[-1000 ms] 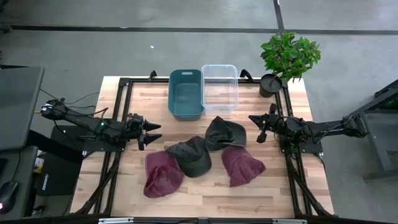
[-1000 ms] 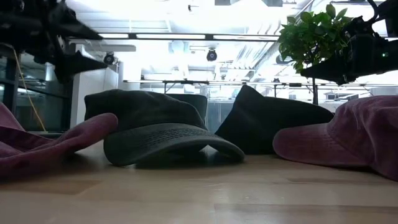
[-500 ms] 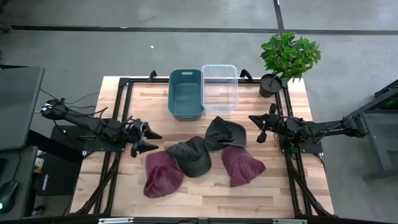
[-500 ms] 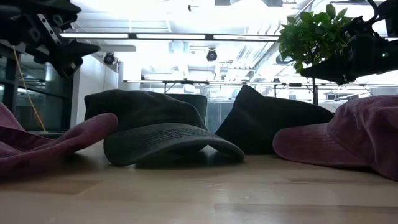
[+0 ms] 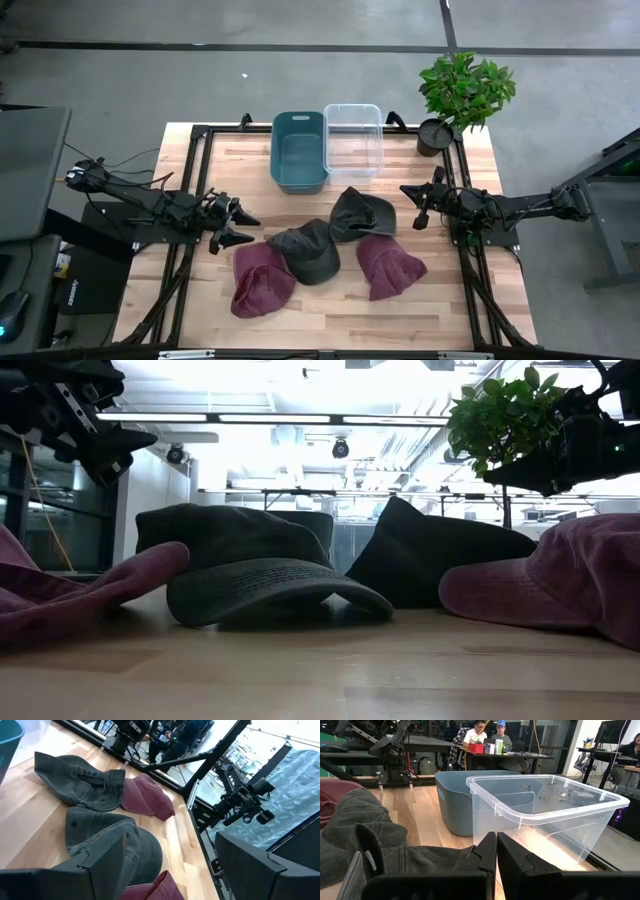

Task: Pick & Place hat
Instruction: Put the left red cap into the transparent bin

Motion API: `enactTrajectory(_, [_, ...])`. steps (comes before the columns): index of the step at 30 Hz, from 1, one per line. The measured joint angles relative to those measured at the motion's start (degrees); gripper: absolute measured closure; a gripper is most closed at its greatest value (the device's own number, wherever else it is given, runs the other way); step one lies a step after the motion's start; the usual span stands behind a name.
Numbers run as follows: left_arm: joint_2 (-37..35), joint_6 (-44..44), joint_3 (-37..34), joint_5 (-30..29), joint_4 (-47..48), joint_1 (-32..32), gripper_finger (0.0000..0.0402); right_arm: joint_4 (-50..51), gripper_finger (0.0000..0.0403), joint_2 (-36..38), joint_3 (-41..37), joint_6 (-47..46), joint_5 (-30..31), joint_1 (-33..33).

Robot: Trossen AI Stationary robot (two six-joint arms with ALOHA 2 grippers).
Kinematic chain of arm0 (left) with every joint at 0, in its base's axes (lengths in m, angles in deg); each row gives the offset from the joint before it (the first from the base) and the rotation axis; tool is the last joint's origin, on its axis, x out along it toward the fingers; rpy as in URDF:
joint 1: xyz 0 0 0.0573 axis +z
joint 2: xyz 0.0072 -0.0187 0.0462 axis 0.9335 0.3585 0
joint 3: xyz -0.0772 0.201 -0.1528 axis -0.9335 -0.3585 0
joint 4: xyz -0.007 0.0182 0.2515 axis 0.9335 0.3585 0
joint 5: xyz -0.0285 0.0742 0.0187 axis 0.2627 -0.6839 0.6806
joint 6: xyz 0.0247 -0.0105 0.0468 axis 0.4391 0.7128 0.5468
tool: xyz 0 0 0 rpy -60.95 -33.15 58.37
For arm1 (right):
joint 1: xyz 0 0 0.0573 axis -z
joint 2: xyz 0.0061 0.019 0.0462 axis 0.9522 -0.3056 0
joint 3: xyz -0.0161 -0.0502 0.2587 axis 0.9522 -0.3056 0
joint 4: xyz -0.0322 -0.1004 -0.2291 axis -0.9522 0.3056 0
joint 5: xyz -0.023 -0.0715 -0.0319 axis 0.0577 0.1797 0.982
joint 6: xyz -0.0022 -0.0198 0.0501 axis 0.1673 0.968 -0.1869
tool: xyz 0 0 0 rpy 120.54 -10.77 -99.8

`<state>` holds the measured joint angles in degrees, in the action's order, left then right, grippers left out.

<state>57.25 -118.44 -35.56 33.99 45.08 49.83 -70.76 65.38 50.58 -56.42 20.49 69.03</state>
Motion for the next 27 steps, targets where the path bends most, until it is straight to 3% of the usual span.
enactTrajectory(6, [0.0, -3.9, 0.0, 1.7, 0.0, 0.0, 0.0110, 0.0, 0.0397, 0.0, 0.0, 0.0, 0.0, 0.0])
enactTrajectory(15, [0.0, -6.1, 0.4, 10.6, 0.0, 0.0, 0.0110, 0.0, 0.0396, 0.0, 0.0, 0.0, 0.0, 0.0])
enactTrajectory(23, [0.0, -19.3, 6.2, 11.3, 7.1, 0.0, 0.0110, 0.0, 0.0395, 0.0, 0.0, 0.0, 0.0, 0.0])
enactTrajectory(27, [0.0, -20.9, 10.2, 11.7, 9.6, 0.0, 0.0110, 0.0, 0.0395, 0.0, 0.0, 0.0, 0.0, 0.0])
